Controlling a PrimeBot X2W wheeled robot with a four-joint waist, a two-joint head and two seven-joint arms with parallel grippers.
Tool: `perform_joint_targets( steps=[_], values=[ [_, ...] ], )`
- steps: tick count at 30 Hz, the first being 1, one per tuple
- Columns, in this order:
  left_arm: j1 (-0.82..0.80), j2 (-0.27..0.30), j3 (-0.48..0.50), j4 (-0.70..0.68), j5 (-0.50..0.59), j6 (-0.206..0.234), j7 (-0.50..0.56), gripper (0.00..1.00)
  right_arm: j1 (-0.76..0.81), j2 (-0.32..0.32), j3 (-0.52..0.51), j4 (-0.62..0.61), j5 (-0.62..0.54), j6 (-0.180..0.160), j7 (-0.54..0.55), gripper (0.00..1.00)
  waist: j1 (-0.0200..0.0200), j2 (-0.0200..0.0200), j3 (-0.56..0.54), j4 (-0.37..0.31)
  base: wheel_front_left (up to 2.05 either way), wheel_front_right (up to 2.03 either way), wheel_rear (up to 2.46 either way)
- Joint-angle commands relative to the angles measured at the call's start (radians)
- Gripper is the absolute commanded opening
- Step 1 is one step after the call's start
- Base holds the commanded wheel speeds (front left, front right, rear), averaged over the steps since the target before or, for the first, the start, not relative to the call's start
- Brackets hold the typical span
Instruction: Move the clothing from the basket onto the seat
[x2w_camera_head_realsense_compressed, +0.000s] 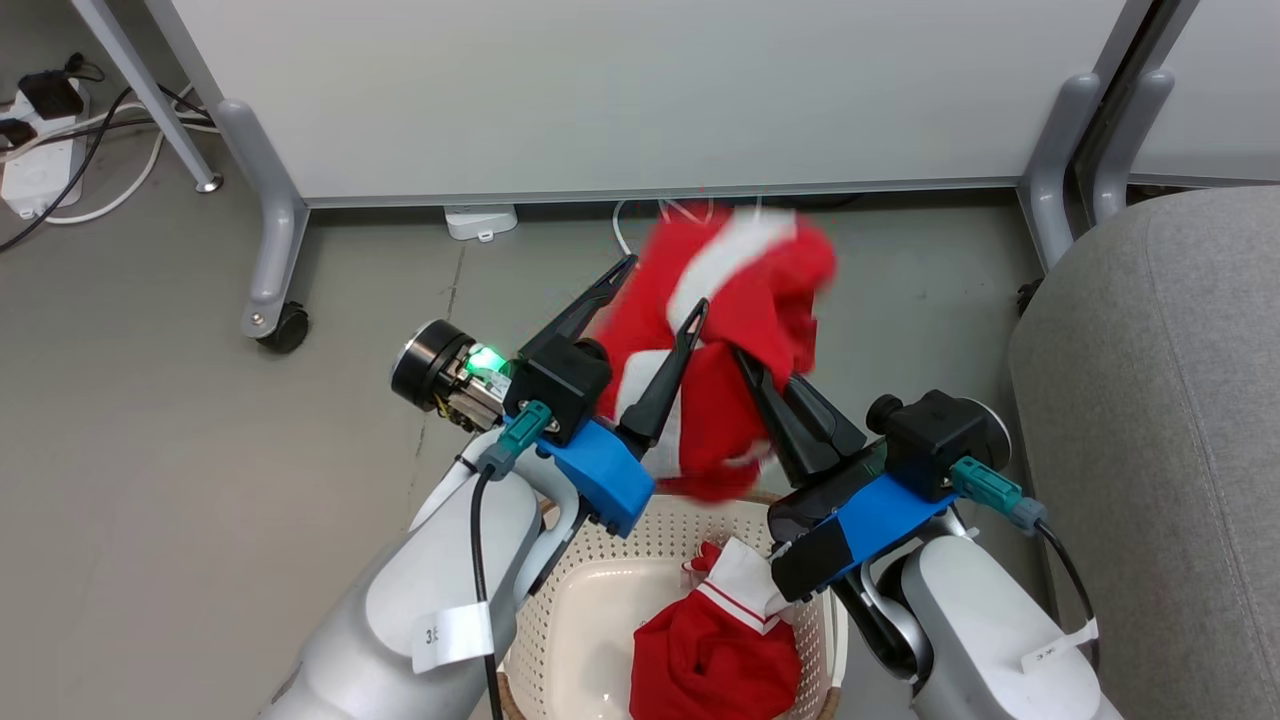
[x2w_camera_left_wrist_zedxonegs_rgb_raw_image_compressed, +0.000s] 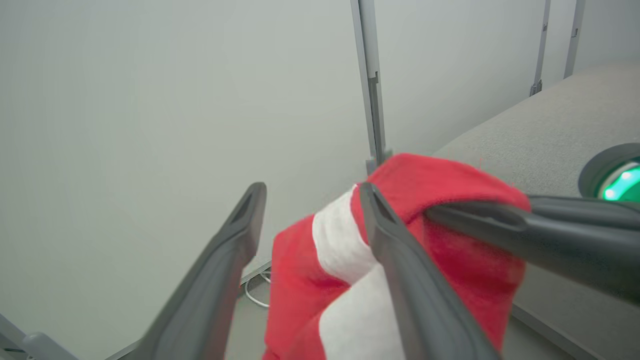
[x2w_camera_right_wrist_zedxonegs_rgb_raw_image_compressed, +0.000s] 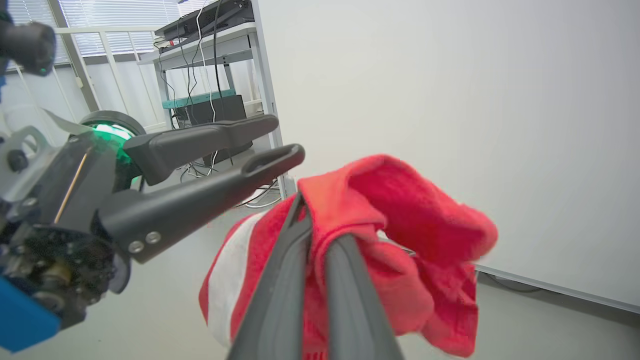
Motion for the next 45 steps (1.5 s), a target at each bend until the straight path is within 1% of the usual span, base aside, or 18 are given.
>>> perform_joint_targets(
  steps=[1, 17, 25, 35, 45],
  values=[
    [-0.001, 0.0, 0.005, -0.001, 0.007, 0.004, -0.005, 1.0, -0.007, -0.002, -0.003, -0.001, -0.006, 0.0, -0.004, 0.0, 0.0, 0.0, 0.001, -0.001, 0.0, 0.0, 0.0],
    [-0.001, 0.001, 0.021, 0.001, 0.025, -0.001, -0.005, 1.0, -0.015, -0.002, -0.021, -0.004, -0.017, 0.0, -0.004, 0.0, 0.0, 0.0, 0.022, -0.027, 0.0, 0.0, 0.0],
    [-0.003, 0.004, 0.024, -0.004, 0.034, -0.004, -0.005, 1.0, -0.031, -0.002, -0.076, -0.013, -0.031, 0.0, -0.004, 0.0, 0.0, 0.0, 0.046, -0.059, 0.0, 0.0, 0.0],
    [0.001, 0.002, 0.012, -0.01, 0.046, -0.012, -0.005, 1.0, -0.046, -0.002, -0.162, -0.033, -0.06, 0.0, -0.004, 0.0, 0.0, 0.0, 0.088, -0.129, 0.0, 0.0, 0.0],
    [-0.006, -0.008, -0.025, -0.015, 0.065, -0.025, -0.005, 1.0, -0.048, -0.001, -0.26, -0.063, -0.092, 0.0, -0.004, 0.0, 0.0, 0.0, 0.144, -0.231, 0.0, 0.0, 0.0]
  ],
)
